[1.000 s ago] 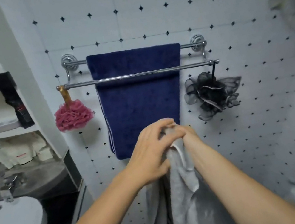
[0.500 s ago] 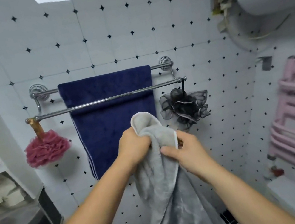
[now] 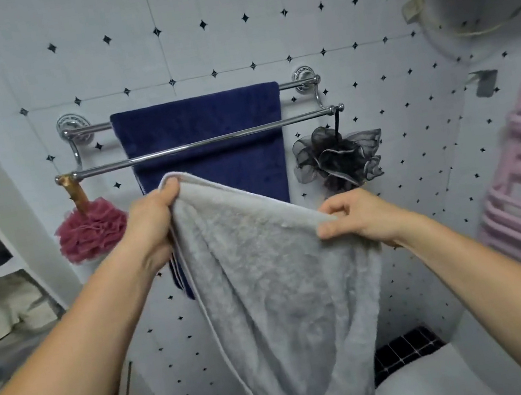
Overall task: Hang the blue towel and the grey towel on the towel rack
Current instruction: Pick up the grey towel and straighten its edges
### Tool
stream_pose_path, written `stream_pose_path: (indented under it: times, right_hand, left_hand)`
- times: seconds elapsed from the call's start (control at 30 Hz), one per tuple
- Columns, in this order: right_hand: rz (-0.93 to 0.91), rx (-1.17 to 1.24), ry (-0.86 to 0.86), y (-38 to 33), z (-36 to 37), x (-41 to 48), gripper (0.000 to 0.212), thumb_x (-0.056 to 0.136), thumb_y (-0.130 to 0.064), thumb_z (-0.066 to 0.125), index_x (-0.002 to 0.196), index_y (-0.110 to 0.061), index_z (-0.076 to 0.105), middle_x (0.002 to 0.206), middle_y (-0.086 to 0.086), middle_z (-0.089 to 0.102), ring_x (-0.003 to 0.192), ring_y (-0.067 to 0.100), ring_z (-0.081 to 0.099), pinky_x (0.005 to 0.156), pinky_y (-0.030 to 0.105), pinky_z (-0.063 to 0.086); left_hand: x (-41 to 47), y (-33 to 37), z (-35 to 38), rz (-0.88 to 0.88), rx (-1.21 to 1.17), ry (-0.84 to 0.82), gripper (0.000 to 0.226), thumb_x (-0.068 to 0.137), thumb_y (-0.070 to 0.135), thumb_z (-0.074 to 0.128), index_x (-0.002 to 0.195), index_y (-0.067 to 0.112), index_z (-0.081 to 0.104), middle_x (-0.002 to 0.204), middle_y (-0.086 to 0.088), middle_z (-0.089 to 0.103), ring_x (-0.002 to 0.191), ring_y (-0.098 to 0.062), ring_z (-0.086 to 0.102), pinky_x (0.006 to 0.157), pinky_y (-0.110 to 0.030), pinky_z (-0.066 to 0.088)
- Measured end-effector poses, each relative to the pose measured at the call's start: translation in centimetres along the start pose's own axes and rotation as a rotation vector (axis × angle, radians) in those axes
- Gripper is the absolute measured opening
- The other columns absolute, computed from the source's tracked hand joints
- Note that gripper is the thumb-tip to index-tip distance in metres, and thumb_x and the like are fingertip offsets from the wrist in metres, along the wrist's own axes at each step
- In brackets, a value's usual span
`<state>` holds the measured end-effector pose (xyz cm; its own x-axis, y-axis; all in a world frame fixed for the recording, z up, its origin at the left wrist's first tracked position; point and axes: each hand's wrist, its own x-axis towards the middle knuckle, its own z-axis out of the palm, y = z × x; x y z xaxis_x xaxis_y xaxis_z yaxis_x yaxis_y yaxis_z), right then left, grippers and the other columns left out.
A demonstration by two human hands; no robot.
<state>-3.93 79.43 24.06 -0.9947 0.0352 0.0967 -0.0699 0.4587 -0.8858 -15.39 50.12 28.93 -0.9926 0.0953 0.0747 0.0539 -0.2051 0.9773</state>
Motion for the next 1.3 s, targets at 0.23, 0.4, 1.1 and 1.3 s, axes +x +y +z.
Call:
stream_pose_path:
  times: [0.23,0.4,1.1,1.3]
  right_hand:
    - [0.275,-0.546,0.076,5.9,0.0,1.9,0.029,0.070,-0.025,0.082,0.058,-0.015,0.058,0.061,0.003,0.058,0.057,0.020,0.054,0.055,0.029,0.040]
    - [0.414,-0.520,0.159,11.7,-1.2,2.0,0.031,0.078,-0.024,0.078,0.062,-0.015,0.053,0.060,0.006,0.044,0.057,0.019,0.040,0.056,0.030,0.027]
    - [0.416,0.729,0.257,6.9,2.4,4.4,0.016,0.095,0.008,0.051,0.101,-0.006,0.054,0.046,0.011,0.059,0.031,0.016,0.053,0.032,0.020,0.043]
    - [-0.066,0.888,-0.084,-0.1,6.8,5.1,0.046,0.075,0.017,0.063,0.116,-0.005,0.062,0.112,0.016,0.074,0.108,0.028,0.070,0.081,0.026,0.057]
  left_hand:
    - [0.9,3.1,-0.6,0.088,-0.188,0.111,0.016,0.092,0.026,0.066,0.086,0.012,0.068,0.070,0.001,0.078,0.069,-0.016,0.076,0.055,-0.030,0.060]
    - [1.9,4.1,-1.8,-0.012,-0.215,0.143,0.028,0.088,0.029,0.070,0.109,0.010,0.069,0.097,-0.004,0.080,0.085,-0.023,0.077,0.077,-0.045,0.061]
    - [1.1,-3.0,-1.0,-0.252,-0.019,0.247,0.019,0.098,0.019,0.052,0.089,0.006,0.062,0.081,-0.010,0.068,0.061,-0.020,0.067,0.046,-0.028,0.051]
    - [-3.0,-8.2,1.1,-0.257,-0.158,0.042,0.036,0.099,0.036,0.055,0.103,0.005,0.071,0.091,-0.008,0.080,0.079,-0.016,0.076,0.063,-0.026,0.056]
